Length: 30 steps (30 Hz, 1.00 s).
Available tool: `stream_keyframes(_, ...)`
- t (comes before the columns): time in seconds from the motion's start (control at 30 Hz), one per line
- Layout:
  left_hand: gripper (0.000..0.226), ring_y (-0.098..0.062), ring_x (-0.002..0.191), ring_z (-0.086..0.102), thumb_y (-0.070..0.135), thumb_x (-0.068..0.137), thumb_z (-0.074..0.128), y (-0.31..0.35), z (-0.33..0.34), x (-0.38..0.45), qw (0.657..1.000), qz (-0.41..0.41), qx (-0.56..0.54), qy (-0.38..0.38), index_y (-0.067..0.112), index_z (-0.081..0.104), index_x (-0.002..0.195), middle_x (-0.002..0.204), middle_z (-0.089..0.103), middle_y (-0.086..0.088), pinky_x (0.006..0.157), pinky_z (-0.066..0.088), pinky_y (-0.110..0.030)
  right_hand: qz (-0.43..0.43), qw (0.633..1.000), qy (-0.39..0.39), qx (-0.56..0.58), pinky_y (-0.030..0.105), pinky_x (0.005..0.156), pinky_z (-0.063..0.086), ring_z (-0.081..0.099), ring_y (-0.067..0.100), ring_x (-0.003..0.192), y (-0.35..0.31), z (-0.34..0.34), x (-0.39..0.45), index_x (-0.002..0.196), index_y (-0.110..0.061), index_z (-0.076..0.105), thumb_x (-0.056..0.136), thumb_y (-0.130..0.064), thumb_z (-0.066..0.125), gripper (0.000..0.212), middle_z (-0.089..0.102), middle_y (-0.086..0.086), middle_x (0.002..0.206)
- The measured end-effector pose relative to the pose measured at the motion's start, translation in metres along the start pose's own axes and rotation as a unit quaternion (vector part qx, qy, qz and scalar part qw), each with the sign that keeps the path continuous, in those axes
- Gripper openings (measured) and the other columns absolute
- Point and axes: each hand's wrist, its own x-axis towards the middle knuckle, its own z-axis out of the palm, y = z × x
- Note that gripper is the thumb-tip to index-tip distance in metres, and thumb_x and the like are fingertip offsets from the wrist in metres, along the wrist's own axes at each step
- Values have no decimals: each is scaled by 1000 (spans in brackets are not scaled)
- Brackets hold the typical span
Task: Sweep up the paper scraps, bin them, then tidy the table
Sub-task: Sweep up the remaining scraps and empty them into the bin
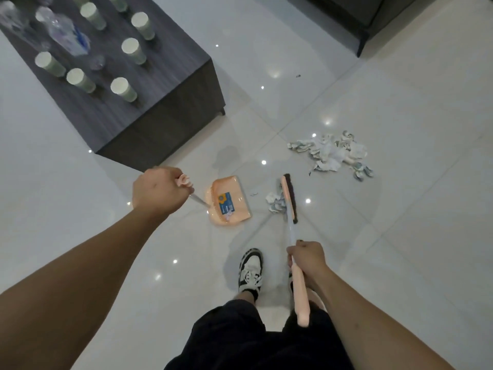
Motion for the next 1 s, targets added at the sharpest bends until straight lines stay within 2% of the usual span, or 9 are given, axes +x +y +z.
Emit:
stream_keyframes(0.13,20,-17,67,56,48,76,68,9,8,-11,1000,-28,1,4,29,72,81,74,65,10,59,49,-27,-9,996,-83,-41,25,42,45,50,19,44,-16,13,6,81,-4,59,83,4,64,9,57,16,65)
stream_keyframes(0.23,22,-17,69,57,49,76,67,13,16,-26,999,-42,2,-2,30,72,85,79,66,11,61,52,-30,-1,992,-107,-68,21,38,38,47,17,38,-33,4,13,91,-1,64,83,4,68,10,57,15,59)
stream_keyframes(0.37,22,-16,67,56,50,75,65,12,22,-37,999,-36,7,10,31,71,85,79,65,13,59,48,-26,-5,985,-136,-109,20,35,36,48,17,36,-45,-15,13,106,3,64,82,2,72,25,63,17,63)
stream_keyframes(0.5,20,-19,71,58,49,75,64,6,20,-41,999,-49,3,0,31,68,83,81,64,12,62,49,-29,-43,981,-125,-141,23,39,37,47,18,36,-31,-16,-4,94,-1,67,80,-1,71,15,61,12,58)
stream_keyframes(0.67,17,-19,71,57,47,77,65,-8,13,-49,999,-41,3,-15,30,68,81,78,61,12,61,47,-29,-55,985,-81,-142,23,38,41,49,18,39,-28,-24,-17,82,-1,63,79,0,70,8,58,10,54)
stream_keyframes(0.8,18,-19,67,56,45,76,66,-30,-5,-46,998,-59,1,5,28,70,78,73,63,9,61,47,-28,-67,988,-50,-133,23,38,41,49,19,37,-37,-24,-14,70,-1,58,80,8,65,16,55,17,56)
stream_keyframes(1.0,18,-21,65,55,44,73,65,-40,-3,-56,994,-110,-17,-7,26,65,72,69,62,7,56,37,-27,-66,990,-50,-118,26,43,43,45,21,41,-29,8,0,74,-5,55,79,6,63,15,50,14,57)
